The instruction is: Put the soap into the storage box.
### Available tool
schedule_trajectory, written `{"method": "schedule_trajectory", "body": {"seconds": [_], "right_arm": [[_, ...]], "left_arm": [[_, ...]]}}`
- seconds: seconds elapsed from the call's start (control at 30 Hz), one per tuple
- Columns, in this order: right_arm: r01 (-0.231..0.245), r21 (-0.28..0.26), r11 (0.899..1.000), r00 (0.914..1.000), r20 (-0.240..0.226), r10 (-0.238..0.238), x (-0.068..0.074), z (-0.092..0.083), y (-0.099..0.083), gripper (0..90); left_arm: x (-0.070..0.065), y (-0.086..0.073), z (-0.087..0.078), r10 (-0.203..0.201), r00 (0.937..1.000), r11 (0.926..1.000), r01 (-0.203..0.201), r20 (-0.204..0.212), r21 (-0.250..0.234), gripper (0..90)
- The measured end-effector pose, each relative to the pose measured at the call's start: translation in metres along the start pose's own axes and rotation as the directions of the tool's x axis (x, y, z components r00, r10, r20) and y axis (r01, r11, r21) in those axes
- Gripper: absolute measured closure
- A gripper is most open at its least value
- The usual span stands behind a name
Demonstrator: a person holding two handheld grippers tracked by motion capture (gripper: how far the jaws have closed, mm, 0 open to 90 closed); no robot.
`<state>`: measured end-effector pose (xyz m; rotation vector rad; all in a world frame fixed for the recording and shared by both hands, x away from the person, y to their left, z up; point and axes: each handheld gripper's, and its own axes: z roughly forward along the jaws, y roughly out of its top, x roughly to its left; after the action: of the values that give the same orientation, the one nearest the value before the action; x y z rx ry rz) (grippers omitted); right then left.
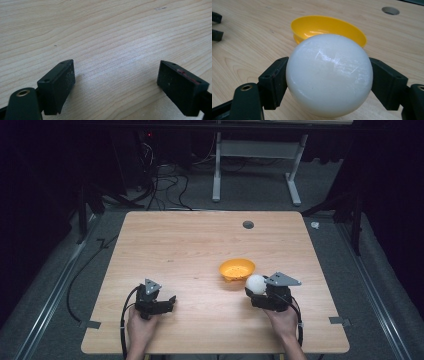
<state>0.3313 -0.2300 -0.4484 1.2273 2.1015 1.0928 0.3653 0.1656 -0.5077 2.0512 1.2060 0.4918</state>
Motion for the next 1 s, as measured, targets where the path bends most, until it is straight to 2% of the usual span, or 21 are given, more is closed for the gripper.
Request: {"method": "schedule_trajectory", "body": {"seconds": [0.23,0.6,1.0], "right_arm": [[0.009,-0.031,0.999,1.0,-0.003,-0.009,0.0,0.0,0.014,23.5],[0.016,-0.041,0.999,0.9997,-0.019,-0.016,-0.003,0.004,0.029,23.5],[0.003,-0.016,1.0,0.9989,-0.047,-0.003,-0.008,0.017,0.049,23.5]], "left_arm": [[0.0,0.0,0.0,0.0,1.0,1.0,0.0,0.0,0.0,15.2],[0.0,0.0,0.0,0.0,1.0,1.0,0.0,0.0,0.0,15.2],[0.0,0.0,0.0,0.0,1.0,1.0,0.0,0.0,0.0,15.2]]}}
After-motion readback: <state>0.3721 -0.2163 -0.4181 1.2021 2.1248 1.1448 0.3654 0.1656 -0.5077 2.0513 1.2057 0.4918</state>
